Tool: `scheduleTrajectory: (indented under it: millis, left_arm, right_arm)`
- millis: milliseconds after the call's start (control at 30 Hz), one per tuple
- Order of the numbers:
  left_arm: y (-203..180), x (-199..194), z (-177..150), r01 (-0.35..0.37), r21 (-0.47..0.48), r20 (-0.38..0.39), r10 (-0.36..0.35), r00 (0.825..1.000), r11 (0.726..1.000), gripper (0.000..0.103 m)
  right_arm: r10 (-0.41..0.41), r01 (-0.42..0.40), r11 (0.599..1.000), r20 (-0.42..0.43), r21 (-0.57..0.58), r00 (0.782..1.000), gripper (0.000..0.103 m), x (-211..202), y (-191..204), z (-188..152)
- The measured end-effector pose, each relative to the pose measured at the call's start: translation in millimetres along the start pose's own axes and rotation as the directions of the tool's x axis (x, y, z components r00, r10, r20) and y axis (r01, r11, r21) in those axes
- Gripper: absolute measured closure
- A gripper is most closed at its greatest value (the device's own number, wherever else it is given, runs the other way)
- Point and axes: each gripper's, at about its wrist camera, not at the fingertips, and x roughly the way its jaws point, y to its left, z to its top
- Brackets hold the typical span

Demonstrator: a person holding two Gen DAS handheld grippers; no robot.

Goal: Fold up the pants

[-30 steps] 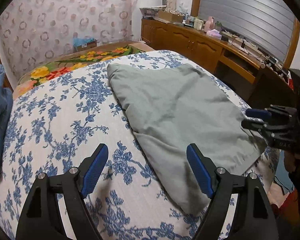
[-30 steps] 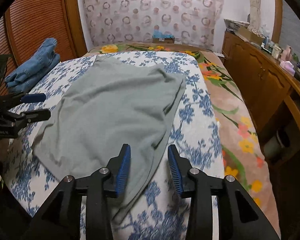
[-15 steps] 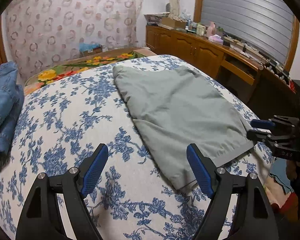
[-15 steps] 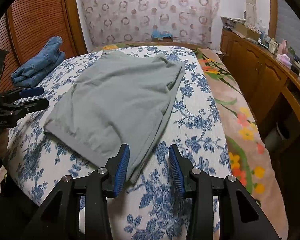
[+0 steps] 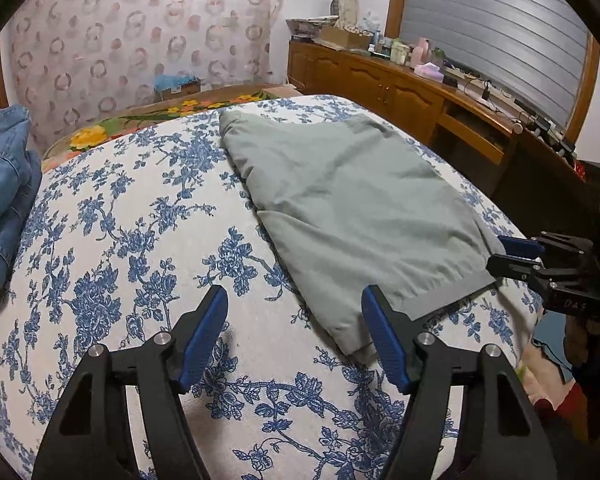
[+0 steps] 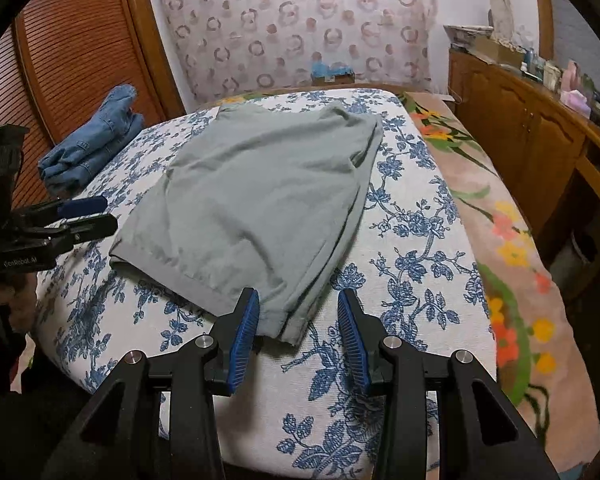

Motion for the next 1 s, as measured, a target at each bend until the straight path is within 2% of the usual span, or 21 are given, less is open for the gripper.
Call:
scheduleTrajectory:
  millis: [233,333,400,667,733,933,1000]
  left_arm:
    - [-4,7,-5,0.023,-0.001,-0.023,-0.023,0.999,1.0,0.036]
    - [-8,5,-7,0.056,-0.002,-0.021,-0.056,0.998,0.998,0.045]
    - [-10,7,-8,0.103,-0.009,-0.031,-0.103,0.994,0.995,0.052]
    - [-18,8,-14,0.124,-0.019,-0.034,-0.125,0.992,0.992,0.054]
    - [-22,8,-14,0.144,-0.021,-0.033,-0.145,0.989,0.989,0.064]
    - [-17,8,-15,0.176,-0.063,-0.022,-0.178,0.984,0.982,0.069]
    - [-15,7,-16,0.176,-0.075,-0.018,-0.177,0.984,0.982,0.074]
  right_arm:
    - [0.002,-0.002,0.999,0.001,-0.045,1.0,0.062,3,13,-2]
    - [0.009,-0.009,0.999,0.009,-0.051,1.0,0.066,3,16,-4]
    - [0.009,-0.008,0.999,0.012,-0.052,1.0,0.066,3,16,-4]
    - [0.01,-0.008,0.998,0.026,-0.055,1.0,0.067,4,18,-7]
    - [0.008,-0.007,0.999,0.029,-0.054,1.0,0.067,4,19,-7]
    - [0.006,-0.004,0.998,0.034,-0.055,0.999,0.067,4,21,-8]
    - [0.007,-0.005,0.999,0.035,-0.054,0.999,0.067,4,21,-8]
